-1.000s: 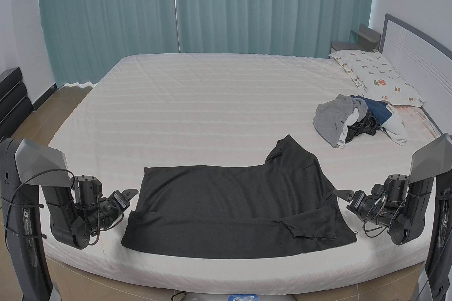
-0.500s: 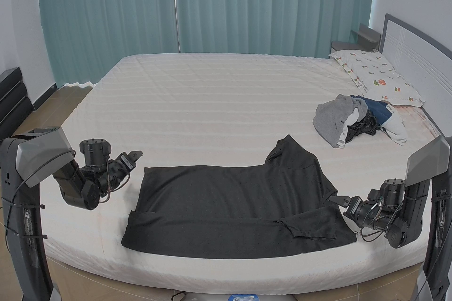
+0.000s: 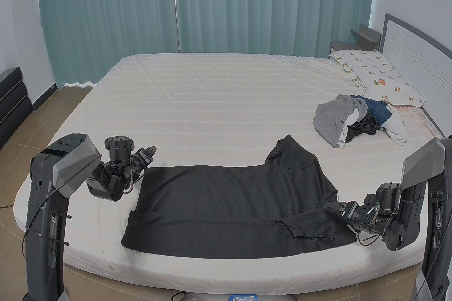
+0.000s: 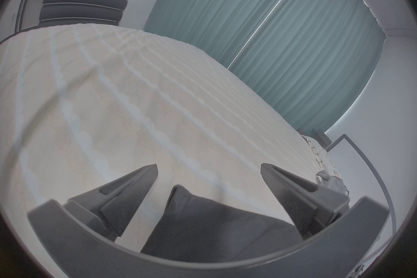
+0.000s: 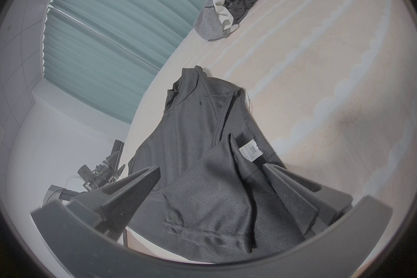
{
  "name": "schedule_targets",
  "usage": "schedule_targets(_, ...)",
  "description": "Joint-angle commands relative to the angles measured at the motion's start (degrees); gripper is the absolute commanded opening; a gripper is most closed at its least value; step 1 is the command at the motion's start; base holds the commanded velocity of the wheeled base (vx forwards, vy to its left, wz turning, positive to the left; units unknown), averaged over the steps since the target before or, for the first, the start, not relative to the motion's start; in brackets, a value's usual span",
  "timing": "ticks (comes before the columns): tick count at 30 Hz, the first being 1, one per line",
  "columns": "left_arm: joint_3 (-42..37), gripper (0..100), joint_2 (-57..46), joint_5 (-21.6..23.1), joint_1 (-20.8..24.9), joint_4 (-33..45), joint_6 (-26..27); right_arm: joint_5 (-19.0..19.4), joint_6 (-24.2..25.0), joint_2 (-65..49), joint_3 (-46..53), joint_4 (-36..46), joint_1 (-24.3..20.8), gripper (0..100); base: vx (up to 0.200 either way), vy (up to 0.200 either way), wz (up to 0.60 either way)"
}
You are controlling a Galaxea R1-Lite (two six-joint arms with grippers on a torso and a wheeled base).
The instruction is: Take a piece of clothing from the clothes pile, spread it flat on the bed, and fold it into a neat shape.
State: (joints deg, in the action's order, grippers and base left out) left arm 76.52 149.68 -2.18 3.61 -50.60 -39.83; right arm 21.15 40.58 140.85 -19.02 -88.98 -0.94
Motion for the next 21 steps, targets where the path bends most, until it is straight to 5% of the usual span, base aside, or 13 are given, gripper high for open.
schedule_targets(1, 1.1, 100, 3.3, -0.3, 0.4, 0.1, -0.2, -0.1, 0.0, 0.4, 0.0, -0.6, -0.7, 100, 0.000, 0.000, 0.00)
schedule_targets(18, 2.6, 100, 3.5, 3.9, 1.2, 4.1, -0.5, -0.1, 0.0, 0.4, -0.1, -0.5, -0.7, 100, 0.000, 0.000, 0.00)
schedule_targets(19, 2.8, 0, 3.5, 3.8, 1.2, 4.0, -0.6, -0.1, 0.0, 0.4, -0.1, -0.5, -0.7, 100, 0.000, 0.000, 0.00)
schedule_targets(21, 3.2, 0, 3.5, 3.6, 1.2, 3.8, -1.2, -0.1, 0.0, 0.4, -0.2, -0.5, -0.7, 100, 0.000, 0.000, 0.00)
